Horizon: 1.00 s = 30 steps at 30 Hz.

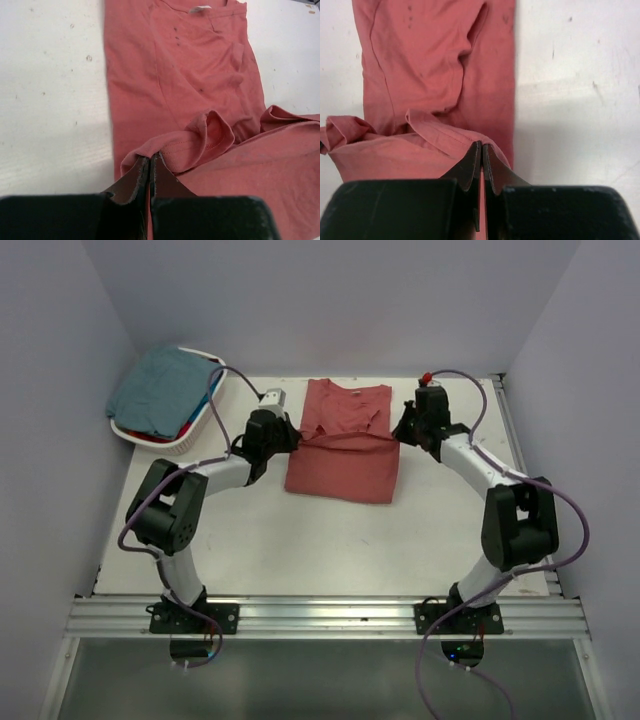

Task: Fold and stack the t-shirts
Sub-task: Fold the folded rectangular tshirt in 1/3 of the way, then grab one side of the 2/3 rectangular tshirt with both arms

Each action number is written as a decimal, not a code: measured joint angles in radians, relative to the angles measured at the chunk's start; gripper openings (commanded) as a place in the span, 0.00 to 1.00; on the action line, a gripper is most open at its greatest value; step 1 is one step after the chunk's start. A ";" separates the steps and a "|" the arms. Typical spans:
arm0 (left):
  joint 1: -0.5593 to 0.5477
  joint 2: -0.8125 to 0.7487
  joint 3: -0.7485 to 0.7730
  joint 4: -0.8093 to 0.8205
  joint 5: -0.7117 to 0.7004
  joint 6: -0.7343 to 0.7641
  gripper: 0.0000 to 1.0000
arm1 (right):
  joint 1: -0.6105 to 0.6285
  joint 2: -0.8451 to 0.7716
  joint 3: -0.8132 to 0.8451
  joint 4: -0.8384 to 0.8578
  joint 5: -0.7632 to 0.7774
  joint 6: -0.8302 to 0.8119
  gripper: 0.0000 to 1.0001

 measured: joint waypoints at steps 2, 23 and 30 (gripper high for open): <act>0.018 0.050 0.053 -0.005 0.021 0.000 0.00 | -0.018 0.059 0.065 -0.001 -0.005 -0.004 0.00; 0.159 -0.036 0.103 0.010 0.214 -0.023 1.00 | -0.065 0.104 0.053 0.052 -0.102 -0.002 0.99; 0.122 0.062 0.101 0.080 0.391 -0.030 0.86 | -0.029 -0.011 -0.079 0.126 -0.163 0.039 0.63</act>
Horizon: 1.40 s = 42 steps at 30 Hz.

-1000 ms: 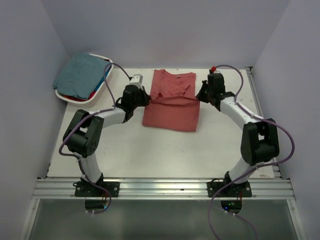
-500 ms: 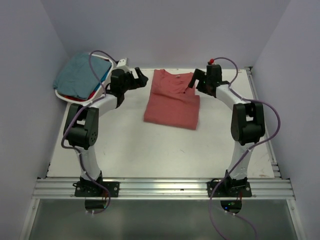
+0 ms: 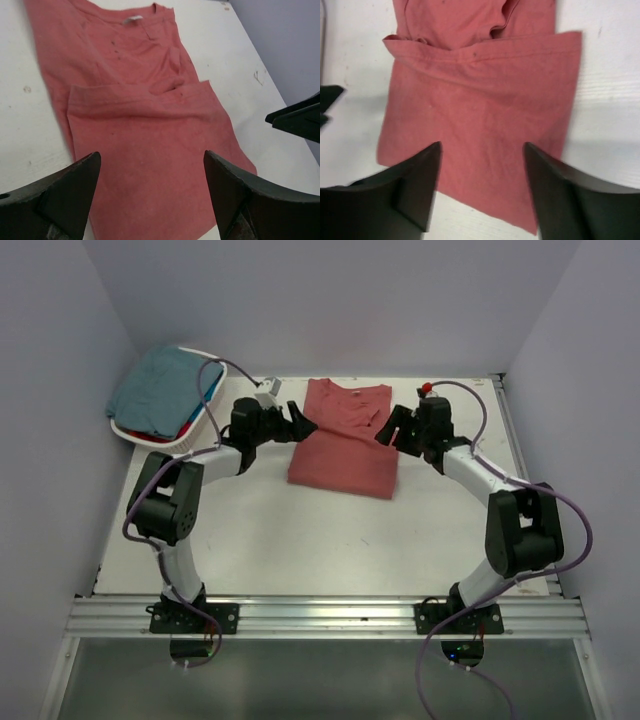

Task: Fold and stack the t-shirts
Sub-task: Grab one side of the 2/3 rectangular tshirt with both arms

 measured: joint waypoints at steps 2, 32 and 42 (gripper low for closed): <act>-0.003 0.059 0.002 0.023 0.051 -0.012 0.77 | 0.003 0.005 -0.019 0.016 -0.032 0.014 0.37; -0.252 -0.269 -0.582 -0.015 -0.069 -0.127 0.42 | 0.007 -0.113 -0.236 -0.006 -0.095 0.029 0.32; -0.275 -0.483 -0.576 -0.308 -0.186 -0.132 0.87 | 0.008 -0.227 -0.274 -0.114 -0.101 -0.020 0.68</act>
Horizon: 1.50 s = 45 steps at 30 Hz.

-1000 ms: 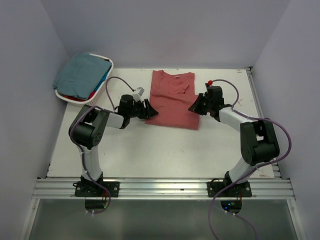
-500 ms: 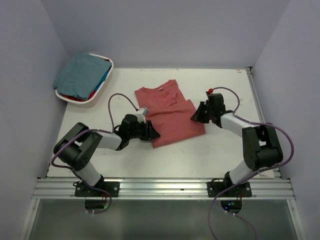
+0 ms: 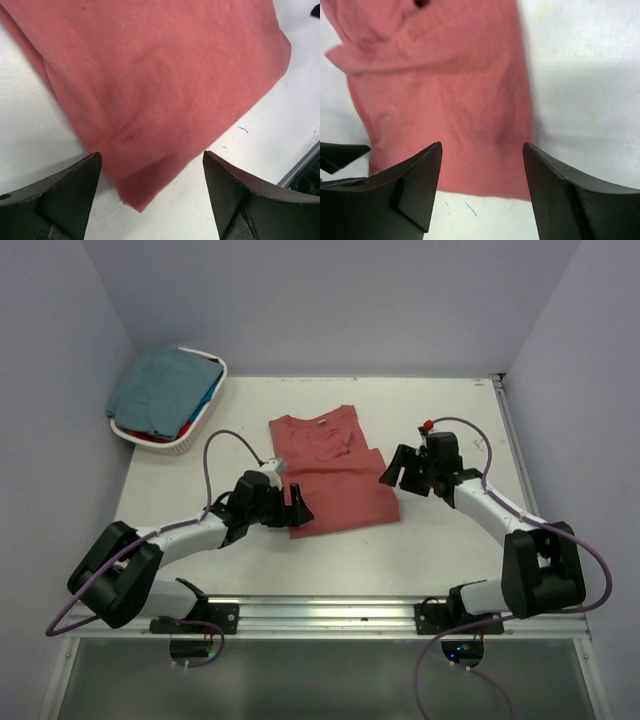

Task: Fold and stack the t-shirts
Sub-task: Grab one side of the 2/3 rectangular tshirt with both arms

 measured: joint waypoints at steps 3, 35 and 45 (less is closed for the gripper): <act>-0.031 -0.069 -0.015 -0.050 -0.010 -0.021 0.87 | 0.000 -0.037 -0.066 -0.032 -0.010 -0.005 0.64; -0.096 -0.021 -0.106 0.108 -0.125 -0.159 0.86 | 0.004 -0.162 -0.250 -0.076 0.060 -0.024 0.55; -0.111 -0.047 -0.050 -0.064 -0.190 -0.176 0.87 | 0.004 -0.066 -0.240 -0.010 0.053 -0.016 0.54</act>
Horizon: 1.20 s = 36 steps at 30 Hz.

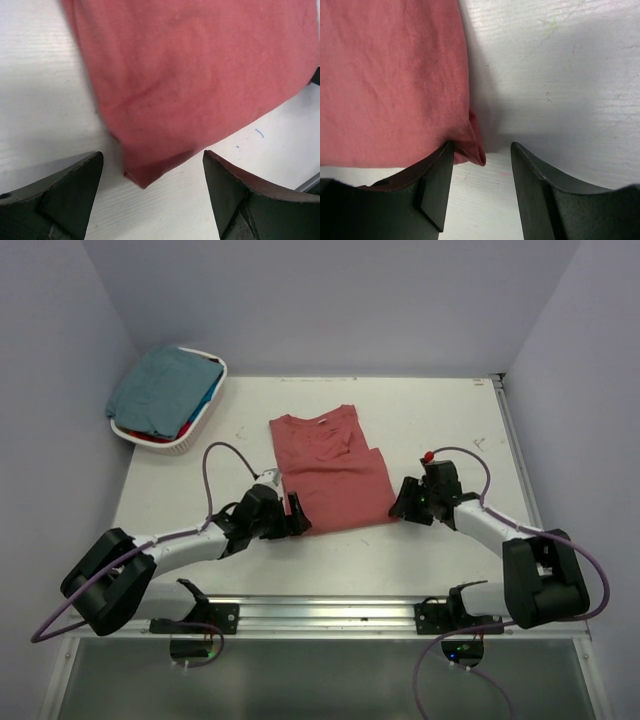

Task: Fold and stack the t-shirts
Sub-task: Grab one side of the 2/3 rectangular tshirt with both arms

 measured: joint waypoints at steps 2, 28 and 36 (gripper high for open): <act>-0.005 -0.031 0.000 -0.057 -0.025 -0.008 0.88 | 0.000 0.007 0.000 0.017 -0.006 0.002 0.54; -0.065 0.232 0.017 0.242 0.017 -0.102 0.00 | 0.000 0.033 -0.007 0.056 -0.026 0.009 0.00; -0.067 0.212 0.031 0.209 0.016 -0.092 0.00 | 0.005 -0.133 -0.037 -0.019 -0.047 0.005 0.00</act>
